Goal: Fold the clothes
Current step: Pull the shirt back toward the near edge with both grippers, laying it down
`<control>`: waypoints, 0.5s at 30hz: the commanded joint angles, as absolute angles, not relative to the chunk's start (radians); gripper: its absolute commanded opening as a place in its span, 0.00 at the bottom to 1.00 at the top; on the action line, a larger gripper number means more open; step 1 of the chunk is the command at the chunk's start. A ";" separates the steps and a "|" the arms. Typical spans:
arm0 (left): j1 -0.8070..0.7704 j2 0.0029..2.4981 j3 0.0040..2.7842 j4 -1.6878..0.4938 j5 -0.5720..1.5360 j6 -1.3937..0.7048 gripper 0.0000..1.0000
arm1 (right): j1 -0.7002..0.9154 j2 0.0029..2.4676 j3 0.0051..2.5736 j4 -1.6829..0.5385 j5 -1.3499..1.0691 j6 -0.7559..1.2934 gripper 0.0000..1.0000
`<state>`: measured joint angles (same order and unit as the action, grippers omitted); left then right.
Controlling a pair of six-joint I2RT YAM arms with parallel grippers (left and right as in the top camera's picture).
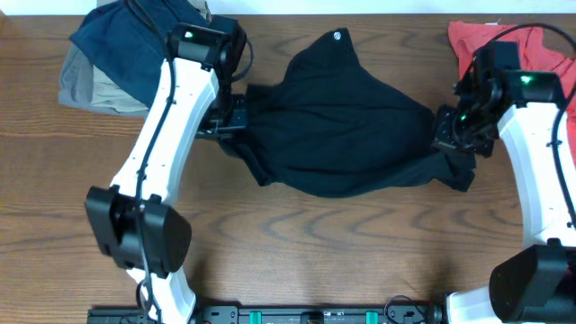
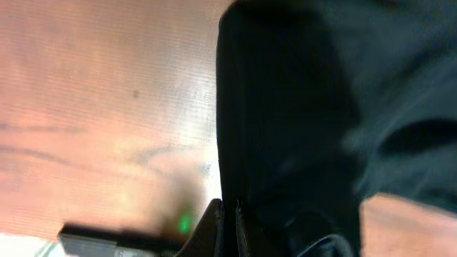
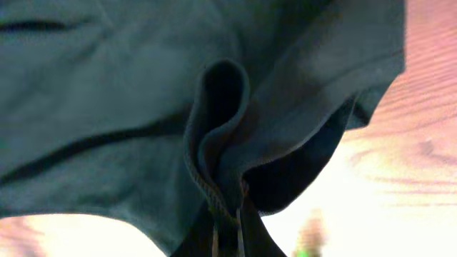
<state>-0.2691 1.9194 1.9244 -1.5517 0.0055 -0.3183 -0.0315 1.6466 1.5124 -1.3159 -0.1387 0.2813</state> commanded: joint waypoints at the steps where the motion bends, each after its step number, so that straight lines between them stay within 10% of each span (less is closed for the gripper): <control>1: -0.265 1.823 1.938 -1.608 0.015 -0.335 0.06 | -0.009 1.602 1.491 -1.320 -0.148 0.303 0.01; 15: -0.265 1.505 1.657 -1.689 0.012 -0.393 0.06 | 0.029 1.279 1.163 -1.274 -0.192 0.363 0.11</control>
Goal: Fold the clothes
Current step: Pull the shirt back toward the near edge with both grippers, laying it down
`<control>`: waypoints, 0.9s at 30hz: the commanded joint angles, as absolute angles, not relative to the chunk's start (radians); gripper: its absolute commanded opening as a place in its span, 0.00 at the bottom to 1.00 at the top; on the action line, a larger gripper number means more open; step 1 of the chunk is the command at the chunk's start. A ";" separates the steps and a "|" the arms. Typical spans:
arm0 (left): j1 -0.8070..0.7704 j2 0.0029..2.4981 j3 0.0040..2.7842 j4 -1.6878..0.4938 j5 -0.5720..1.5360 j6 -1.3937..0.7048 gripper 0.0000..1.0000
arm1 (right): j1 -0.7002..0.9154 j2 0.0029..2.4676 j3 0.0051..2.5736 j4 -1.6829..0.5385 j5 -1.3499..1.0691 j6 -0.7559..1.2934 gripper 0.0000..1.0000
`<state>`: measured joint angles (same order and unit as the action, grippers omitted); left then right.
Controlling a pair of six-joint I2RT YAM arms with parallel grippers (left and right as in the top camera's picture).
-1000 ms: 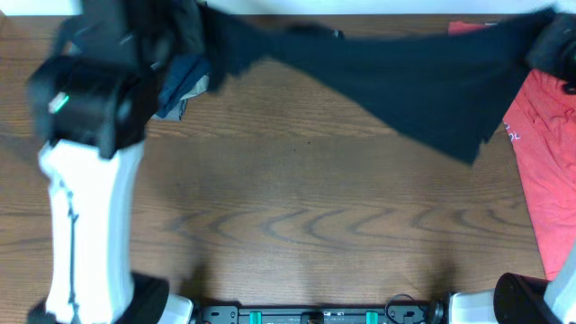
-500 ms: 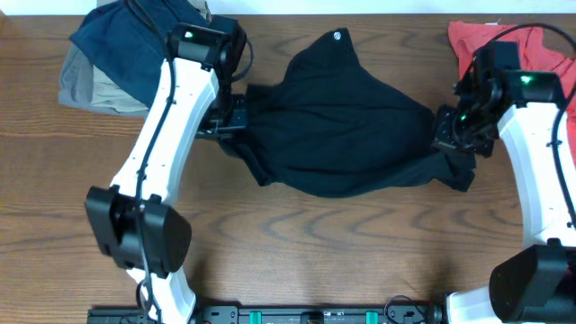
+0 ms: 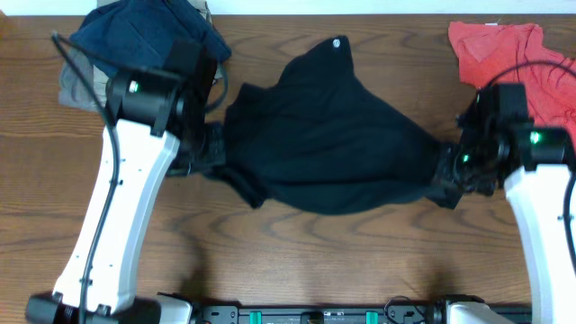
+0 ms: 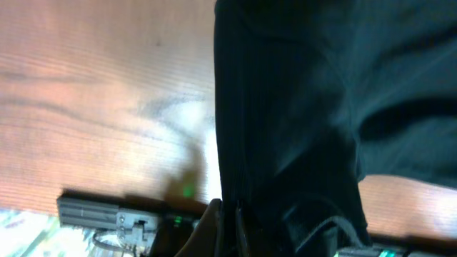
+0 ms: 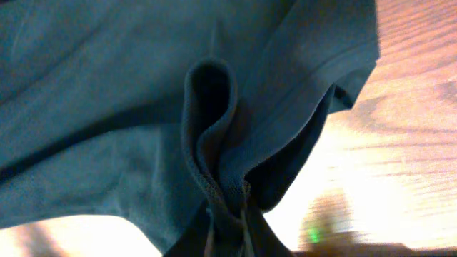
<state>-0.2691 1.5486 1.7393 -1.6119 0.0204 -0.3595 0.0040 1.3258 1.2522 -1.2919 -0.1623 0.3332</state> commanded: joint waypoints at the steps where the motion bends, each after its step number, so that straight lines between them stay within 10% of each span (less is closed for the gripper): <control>1: -0.265 1.487 1.623 -1.689 0.012 -0.413 0.06 | 0.032 1.265 1.132 -1.264 -0.192 0.373 0.11; 21: -0.266 1.261 0.900 -1.468 0.329 -0.493 0.06 | 0.039 1.232 0.876 -1.132 -0.213 0.397 0.15; 27: -0.266 1.261 0.871 -1.402 0.297 -0.492 0.07 | 0.019 1.232 0.881 -1.098 -0.209 0.395 0.80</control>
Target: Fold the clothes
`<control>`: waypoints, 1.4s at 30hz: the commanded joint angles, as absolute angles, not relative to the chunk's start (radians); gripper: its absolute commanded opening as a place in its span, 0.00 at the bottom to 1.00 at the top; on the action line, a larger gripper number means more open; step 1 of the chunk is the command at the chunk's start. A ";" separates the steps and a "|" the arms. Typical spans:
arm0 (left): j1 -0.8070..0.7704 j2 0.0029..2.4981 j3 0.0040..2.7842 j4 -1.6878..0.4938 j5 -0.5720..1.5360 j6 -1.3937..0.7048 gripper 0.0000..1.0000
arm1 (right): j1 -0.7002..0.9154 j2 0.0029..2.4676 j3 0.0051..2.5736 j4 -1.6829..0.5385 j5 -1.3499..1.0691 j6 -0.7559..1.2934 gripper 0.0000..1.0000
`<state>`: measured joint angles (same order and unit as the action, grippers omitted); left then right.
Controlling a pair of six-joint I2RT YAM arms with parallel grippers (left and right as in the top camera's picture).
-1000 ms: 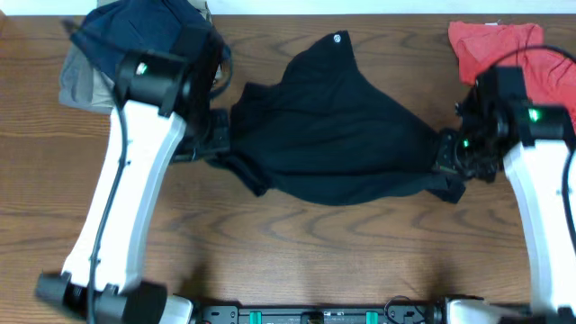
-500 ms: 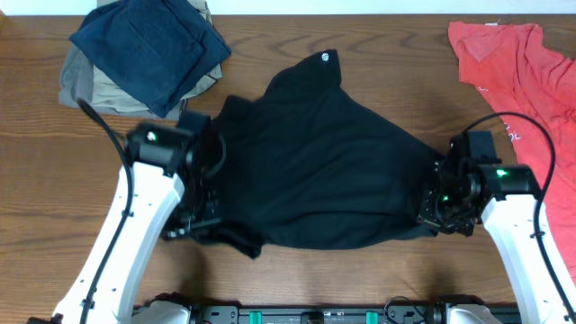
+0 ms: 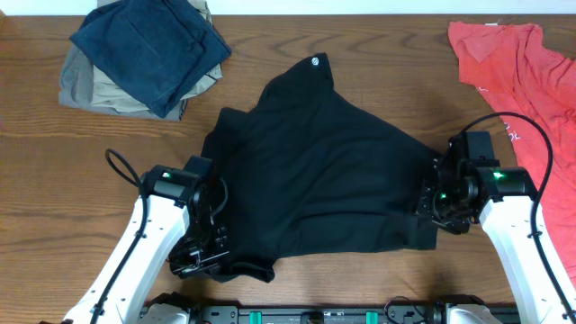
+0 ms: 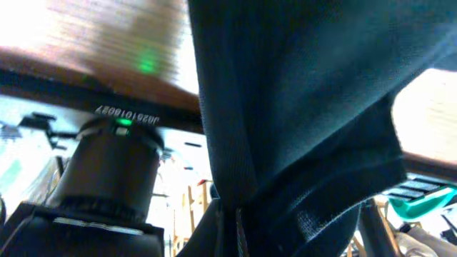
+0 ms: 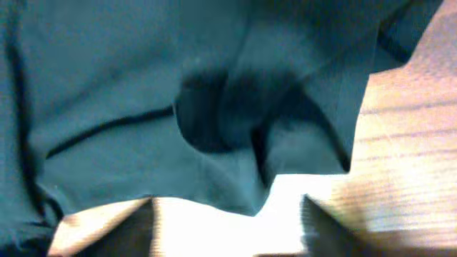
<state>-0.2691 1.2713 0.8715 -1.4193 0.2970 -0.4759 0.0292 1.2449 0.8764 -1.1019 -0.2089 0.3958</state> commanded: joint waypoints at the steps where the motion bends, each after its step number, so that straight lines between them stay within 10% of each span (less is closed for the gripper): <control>1: -0.265 1.261 0.871 -1.383 0.270 -0.492 0.13 | 0.015 1.232 0.887 -1.099 -0.203 0.395 0.99; 8: -0.253 1.260 0.890 -1.317 0.118 -0.560 0.23 | -0.031 1.232 1.008 -1.189 -0.089 0.381 0.99; 12: -0.231 1.261 0.921 -1.295 0.094 -0.563 0.98 | -0.041 1.232 1.062 -1.189 -0.091 0.365 0.99; 25: -0.226 1.281 0.939 -0.894 0.131 -0.491 0.99 | -0.040 1.319 1.043 -1.044 -0.056 0.366 0.96; 32: -0.226 1.355 0.937 -0.709 0.130 -0.461 0.67 | -0.047 1.403 1.043 -0.920 0.030 0.462 0.63; 42: -0.226 1.589 0.937 -0.522 0.130 -0.461 0.60 | -0.047 1.526 1.043 -0.898 0.033 0.466 0.73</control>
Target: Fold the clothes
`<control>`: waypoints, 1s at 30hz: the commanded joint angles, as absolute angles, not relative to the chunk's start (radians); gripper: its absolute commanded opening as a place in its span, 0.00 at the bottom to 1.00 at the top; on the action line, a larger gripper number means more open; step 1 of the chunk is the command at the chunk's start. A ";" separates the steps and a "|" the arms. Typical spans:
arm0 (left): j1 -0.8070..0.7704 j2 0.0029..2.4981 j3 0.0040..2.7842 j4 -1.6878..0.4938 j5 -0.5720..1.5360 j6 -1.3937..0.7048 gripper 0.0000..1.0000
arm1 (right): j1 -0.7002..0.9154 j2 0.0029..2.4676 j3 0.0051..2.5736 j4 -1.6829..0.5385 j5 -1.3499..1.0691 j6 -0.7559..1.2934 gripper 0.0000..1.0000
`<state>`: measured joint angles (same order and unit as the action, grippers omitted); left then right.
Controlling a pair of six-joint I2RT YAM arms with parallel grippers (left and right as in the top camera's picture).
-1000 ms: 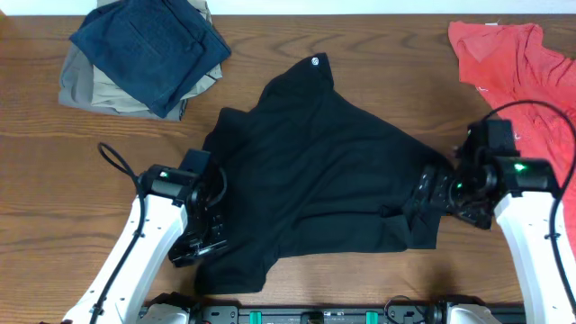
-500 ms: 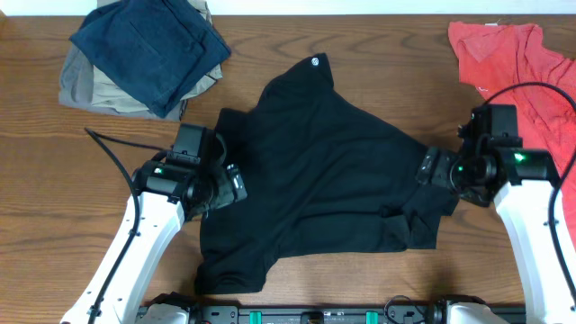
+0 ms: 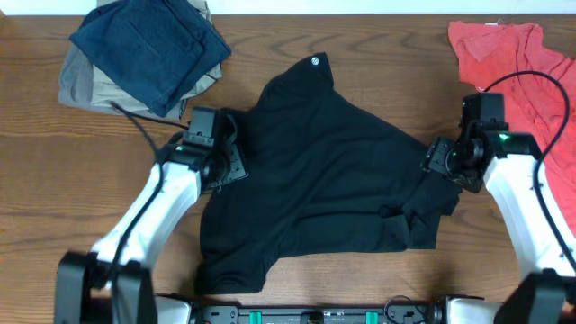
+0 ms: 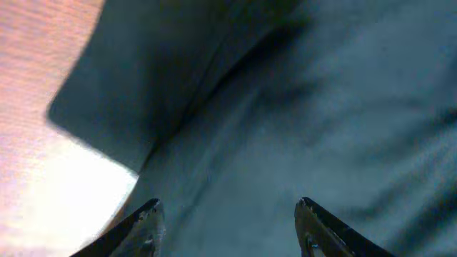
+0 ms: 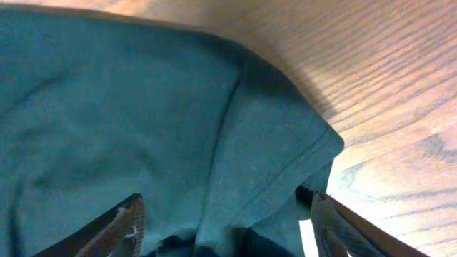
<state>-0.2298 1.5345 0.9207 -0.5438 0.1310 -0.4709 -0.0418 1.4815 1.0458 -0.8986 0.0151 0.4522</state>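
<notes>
A black garment (image 3: 324,171) lies spread over the middle of the wooden table (image 3: 81,207), a small round logo at its far tip. My left gripper (image 3: 221,158) hovers over its left edge. In the left wrist view that gripper (image 4: 228,218) is open wide, with dark cloth (image 4: 285,107) under it and nothing held. My right gripper (image 3: 439,158) is at the garment's right edge. Seen from the right wrist, it (image 5: 228,225) is open too, over a hemmed corner of the cloth (image 5: 271,164).
A stack of folded clothes (image 3: 144,49), navy on khaki, sits at the back left corner. A red shirt (image 3: 513,54) lies crumpled at the back right. A black rail runs along the table's front edge.
My left gripper was shut on the garment's corner near the front left; now it is open and farther back at the left edge. The right gripper has also moved back a little.
Both grippers were shut on the garment's ends, holding it stretched near the back of the table. It was then nearer the front. Then its bulk lay on the table, left gripper still shut. Now both are open and the garment lies flat.
</notes>
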 commanded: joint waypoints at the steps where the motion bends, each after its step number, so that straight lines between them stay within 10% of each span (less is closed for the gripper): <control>1: -0.225 1.608 0.937 -0.508 0.130 -0.461 0.60 | -0.047 1.542 1.043 -0.898 0.043 0.466 0.73; 6: -0.226 1.680 0.937 -0.472 0.130 -0.461 0.61 | -0.053 1.610 1.043 -0.878 0.116 0.467 0.83; 7: -0.226 1.691 0.937 -0.469 0.130 -0.461 0.61 | -0.059 1.623 1.043 -0.878 0.134 0.479 0.99; 21: -0.225 1.730 0.937 -0.462 0.115 -0.461 0.79 | -0.193 1.772 1.043 -0.863 0.128 0.514 0.97; 26: -0.226 1.730 0.937 -0.462 0.115 -0.461 0.80 | -0.195 1.792 1.043 -0.838 0.059 0.470 0.72; 30: -0.226 1.730 0.937 -0.466 0.115 -0.461 0.79 | -0.195 1.792 1.043 -0.810 0.059 0.470 0.32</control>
